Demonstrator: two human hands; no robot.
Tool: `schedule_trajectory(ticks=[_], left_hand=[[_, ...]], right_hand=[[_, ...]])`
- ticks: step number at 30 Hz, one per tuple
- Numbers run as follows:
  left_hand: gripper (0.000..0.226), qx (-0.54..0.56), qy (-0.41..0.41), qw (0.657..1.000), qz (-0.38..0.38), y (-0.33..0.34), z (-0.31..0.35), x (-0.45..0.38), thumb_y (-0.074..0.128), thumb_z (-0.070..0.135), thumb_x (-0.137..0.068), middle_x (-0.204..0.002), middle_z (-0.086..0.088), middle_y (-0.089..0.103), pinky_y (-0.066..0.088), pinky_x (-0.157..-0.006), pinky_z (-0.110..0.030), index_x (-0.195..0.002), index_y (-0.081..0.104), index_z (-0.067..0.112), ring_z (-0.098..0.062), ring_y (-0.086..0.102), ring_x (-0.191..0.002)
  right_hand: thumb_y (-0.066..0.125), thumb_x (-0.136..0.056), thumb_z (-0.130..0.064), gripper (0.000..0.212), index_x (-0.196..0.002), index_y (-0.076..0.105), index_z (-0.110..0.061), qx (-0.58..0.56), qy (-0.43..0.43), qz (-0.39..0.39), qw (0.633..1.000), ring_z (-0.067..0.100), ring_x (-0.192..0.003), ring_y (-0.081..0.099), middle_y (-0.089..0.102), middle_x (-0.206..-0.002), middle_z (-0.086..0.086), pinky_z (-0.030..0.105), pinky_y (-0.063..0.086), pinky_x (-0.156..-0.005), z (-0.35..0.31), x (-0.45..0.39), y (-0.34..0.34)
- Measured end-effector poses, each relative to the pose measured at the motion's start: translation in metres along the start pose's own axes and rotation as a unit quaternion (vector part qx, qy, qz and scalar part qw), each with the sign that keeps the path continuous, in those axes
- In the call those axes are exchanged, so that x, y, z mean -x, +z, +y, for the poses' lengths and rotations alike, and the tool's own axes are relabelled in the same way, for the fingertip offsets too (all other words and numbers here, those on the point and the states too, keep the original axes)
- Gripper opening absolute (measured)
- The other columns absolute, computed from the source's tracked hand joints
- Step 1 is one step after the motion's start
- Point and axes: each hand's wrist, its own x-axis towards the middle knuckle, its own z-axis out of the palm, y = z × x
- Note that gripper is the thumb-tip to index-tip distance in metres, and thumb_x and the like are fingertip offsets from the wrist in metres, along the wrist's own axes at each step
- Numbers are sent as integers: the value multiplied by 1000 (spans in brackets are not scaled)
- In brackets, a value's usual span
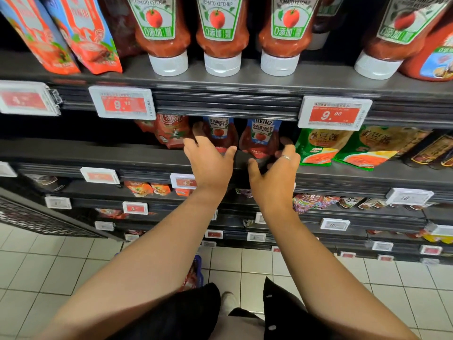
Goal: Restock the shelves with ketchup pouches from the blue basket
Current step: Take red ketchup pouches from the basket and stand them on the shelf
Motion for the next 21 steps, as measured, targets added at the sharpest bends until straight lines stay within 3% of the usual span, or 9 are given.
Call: schedule_trajectory(ticks=[3,7,10,14,17,21], left_hand=[[62,-33,-22,999,-15,4,6,-2,83,43,-79,-129,-19,46,45,-102,-41,-115,54,2,-36,43,-128],[39,-55,-49,996,-41,5,14,-9,79,39,-83,-120,-18,48,51,-94,-45,-94,54,10,-35,51,-115],[44,-59,-64,995,-54,8,14,-16,76,34,-86,-120,-20,49,54,-88,-40,-109,60,-1,-34,58,-102],[59,-68,-95,990,-80,11,11,-25,68,30,-90,-124,-19,53,51,-81,-32,-135,48,-1,-31,62,-103],[63,-39,-129,988,-77,12,13,-31,66,20,-85,-133,-19,56,56,-90,-41,-141,43,3,-34,62,-111],[91,-42,-91,993,-55,16,18,-33,73,12,-78,-152,-19,39,55,-94,-48,-154,24,19,-39,54,-127]], right_hand=[[80,-84,-29,73,-137,37,-4,-18,36,10,999,21,-106,49,34,-133,13,16,38,-86,-6,-12,14],[75,-86,-34,69,-136,41,-3,19,75,10,997,38,-114,53,25,-145,22,31,47,-93,-9,-24,28],[68,-91,-28,69,-146,31,-9,49,67,1,997,45,-123,50,22,-149,29,37,49,-98,-9,-31,33],[62,-93,-25,77,-155,20,-11,126,93,-26,987,43,-128,47,20,-153,34,35,46,-96,-13,-43,38],[55,-96,-25,65,-153,29,-9,232,73,-56,968,38,-141,34,29,-155,24,44,36,-112,-18,-61,40],[44,-101,-23,58,-154,26,-8,236,104,-127,958,32,-142,33,28,-159,15,33,35,-106,-18,-81,44]])
